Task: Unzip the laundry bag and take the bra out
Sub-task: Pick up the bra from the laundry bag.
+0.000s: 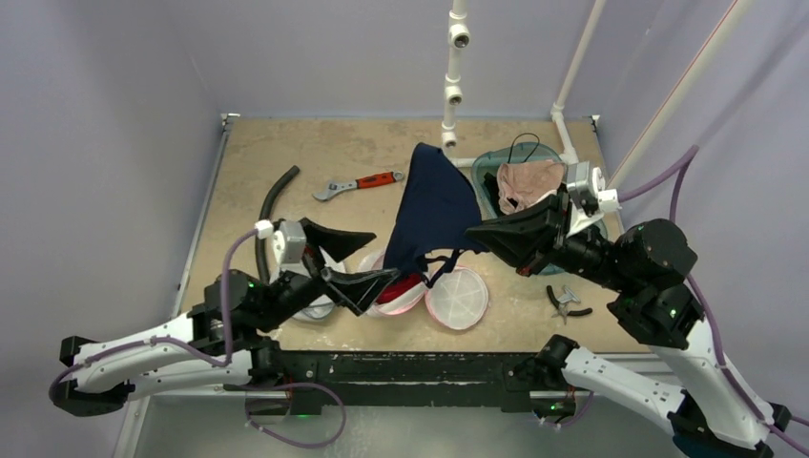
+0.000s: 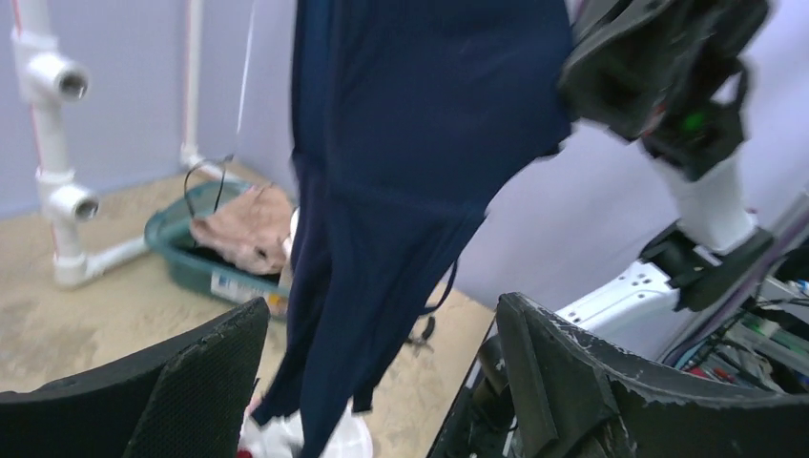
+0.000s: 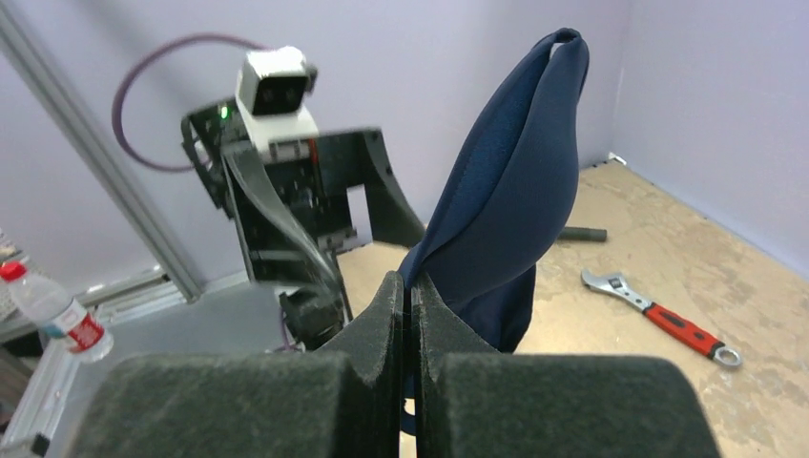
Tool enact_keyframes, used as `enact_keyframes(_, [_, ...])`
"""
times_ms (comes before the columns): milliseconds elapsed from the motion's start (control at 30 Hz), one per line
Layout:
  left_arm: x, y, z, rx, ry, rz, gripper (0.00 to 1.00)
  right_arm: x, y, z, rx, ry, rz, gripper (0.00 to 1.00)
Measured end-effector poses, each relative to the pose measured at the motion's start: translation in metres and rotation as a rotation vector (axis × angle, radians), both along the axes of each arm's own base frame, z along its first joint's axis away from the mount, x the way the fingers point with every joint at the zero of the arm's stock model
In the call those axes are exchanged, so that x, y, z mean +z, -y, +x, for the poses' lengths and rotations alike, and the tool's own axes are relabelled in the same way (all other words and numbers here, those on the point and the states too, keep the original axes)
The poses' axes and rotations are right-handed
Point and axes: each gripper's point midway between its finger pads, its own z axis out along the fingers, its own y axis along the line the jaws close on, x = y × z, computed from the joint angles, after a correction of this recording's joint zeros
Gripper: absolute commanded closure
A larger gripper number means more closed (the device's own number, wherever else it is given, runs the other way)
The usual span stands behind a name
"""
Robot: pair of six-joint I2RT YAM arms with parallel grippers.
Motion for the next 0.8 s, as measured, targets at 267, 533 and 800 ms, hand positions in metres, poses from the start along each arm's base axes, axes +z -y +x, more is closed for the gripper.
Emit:
enact_keyframes(267, [0.109, -0.020, -0.031, -0.101, 0.280, -0.084, 0.08, -0.031, -0.010, -0.029, 0.182, 0.086, -0.070, 1.00])
enact_keyframes(533, [0.163, -0.018, -0.049, -0.166, 0.552, 0.073, 0.03, -0.040, -0.009, -0.057, 0.332, 0.198, -0.109, 1.00])
enact_keyframes(800, [0.117, 0.028, -0.037, -0.249, 0.590, 0.385, 0.01, -0.055, -0.010, -0.065, 0.394, 0.225, -0.163, 1.00])
